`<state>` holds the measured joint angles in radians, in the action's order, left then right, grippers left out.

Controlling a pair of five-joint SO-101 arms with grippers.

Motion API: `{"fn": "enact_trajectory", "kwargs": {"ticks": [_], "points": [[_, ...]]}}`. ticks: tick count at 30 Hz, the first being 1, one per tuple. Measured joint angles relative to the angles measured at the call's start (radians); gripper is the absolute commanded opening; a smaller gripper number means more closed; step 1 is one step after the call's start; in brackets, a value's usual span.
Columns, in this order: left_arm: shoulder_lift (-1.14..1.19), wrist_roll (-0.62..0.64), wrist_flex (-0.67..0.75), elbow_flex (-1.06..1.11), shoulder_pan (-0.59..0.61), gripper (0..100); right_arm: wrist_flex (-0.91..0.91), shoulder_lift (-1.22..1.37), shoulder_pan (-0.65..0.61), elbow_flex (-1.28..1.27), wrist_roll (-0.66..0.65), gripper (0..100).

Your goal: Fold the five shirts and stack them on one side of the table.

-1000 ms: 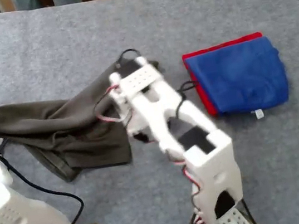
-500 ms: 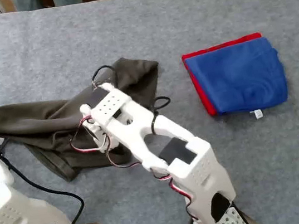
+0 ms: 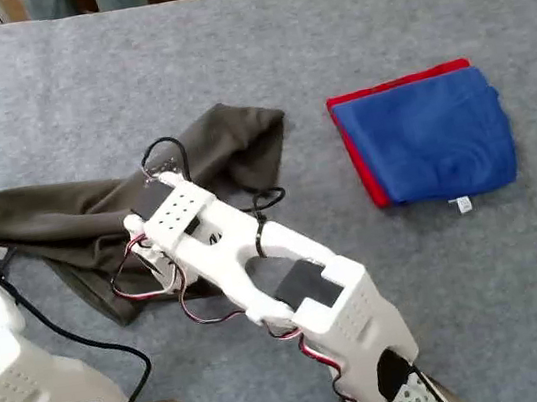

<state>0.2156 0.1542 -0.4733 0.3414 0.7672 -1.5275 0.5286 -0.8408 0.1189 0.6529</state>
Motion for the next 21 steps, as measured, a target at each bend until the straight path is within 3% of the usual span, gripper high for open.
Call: {"fn": "enact_trajectory", "kwargs": {"ticks": [21], "points": [[0.000,0.000,0.000,0.000,0.000,3,0.048,0.000,0.043,-0.071,0.000,19.4]]}}
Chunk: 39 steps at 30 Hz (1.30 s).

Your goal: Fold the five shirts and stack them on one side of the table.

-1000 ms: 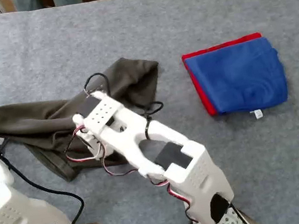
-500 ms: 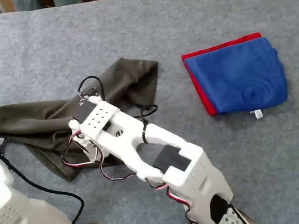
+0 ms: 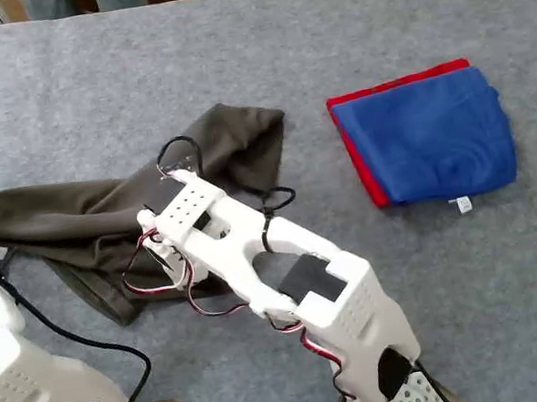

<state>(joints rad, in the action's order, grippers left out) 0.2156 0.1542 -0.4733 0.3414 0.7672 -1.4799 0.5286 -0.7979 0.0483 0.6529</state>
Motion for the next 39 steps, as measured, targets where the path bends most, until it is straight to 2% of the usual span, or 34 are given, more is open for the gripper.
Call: {"fn": "enact_trajectory", "kwargs": {"ticks": [29,35,39], "points": [[0.000,0.000,0.000,0.000,0.000,3,0.058,0.057,-0.051,0.017,0.000,19.1],[0.000,0.000,0.000,0.000,0.000,3,0.057,0.064,-0.052,0.021,0.000,9.6],[0.000,0.000,0.000,0.000,0.000,3,0.055,0.068,-0.051,0.029,-0.035,7.8]]}}
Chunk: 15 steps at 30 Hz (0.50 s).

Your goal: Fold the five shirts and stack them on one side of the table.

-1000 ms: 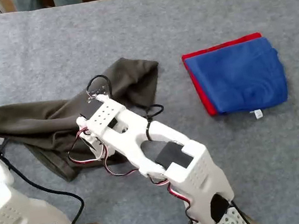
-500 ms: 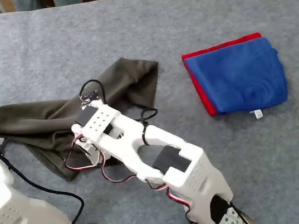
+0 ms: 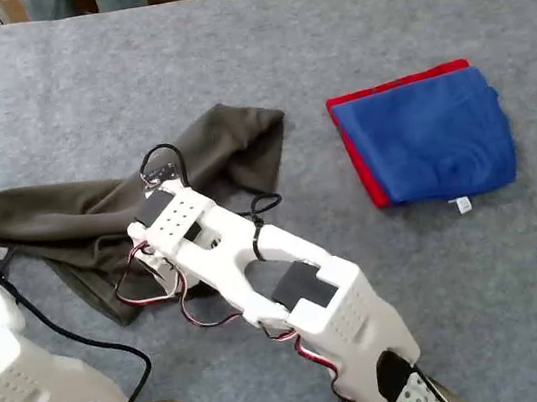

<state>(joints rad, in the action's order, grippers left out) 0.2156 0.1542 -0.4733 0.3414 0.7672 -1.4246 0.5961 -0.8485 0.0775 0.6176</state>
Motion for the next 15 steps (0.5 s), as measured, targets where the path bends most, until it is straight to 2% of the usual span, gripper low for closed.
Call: {"fn": "enact_trajectory", "kwargs": {"ticks": [8,15], "points": [[0.000,0.000,0.000,0.000,0.000,3,-0.002,0.005,0.002,0.003,-0.002,7.7],[0.000,0.000,0.000,0.000,0.000,3,-0.014,0.006,0.003,0.012,-0.057,1.4]]}}
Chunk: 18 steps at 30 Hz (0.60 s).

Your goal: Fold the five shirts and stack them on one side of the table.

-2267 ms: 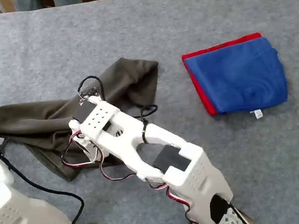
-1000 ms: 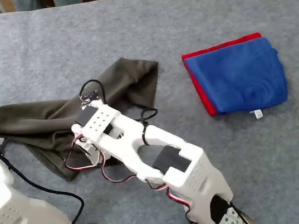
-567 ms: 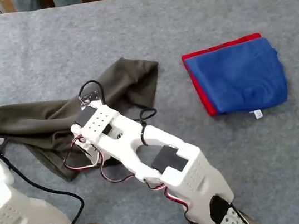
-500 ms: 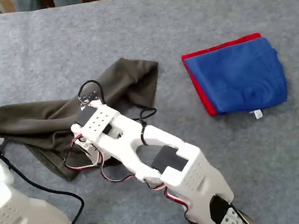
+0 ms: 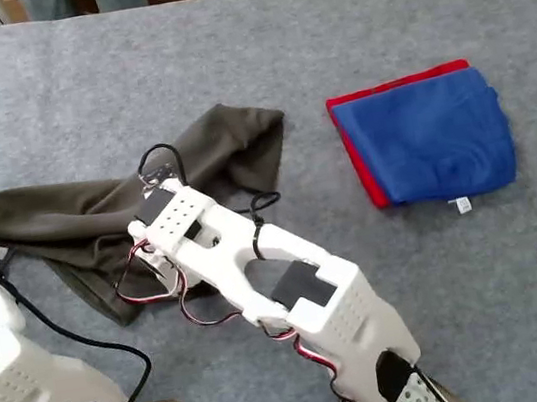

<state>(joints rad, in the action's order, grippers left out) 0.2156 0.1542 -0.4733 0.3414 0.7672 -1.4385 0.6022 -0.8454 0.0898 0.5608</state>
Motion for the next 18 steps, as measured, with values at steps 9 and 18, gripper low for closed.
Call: {"fn": "enact_trajectory", "kwargs": {"ticks": [9,18], "points": [[-0.014,0.000,-0.104,-0.049,-0.008,3,-0.149,0.044,0.074,0.127,-0.138,1.4],[-0.396,0.052,-0.532,-0.287,-0.115,3,-0.313,-0.121,0.242,0.520,-0.302,1.4]]}}
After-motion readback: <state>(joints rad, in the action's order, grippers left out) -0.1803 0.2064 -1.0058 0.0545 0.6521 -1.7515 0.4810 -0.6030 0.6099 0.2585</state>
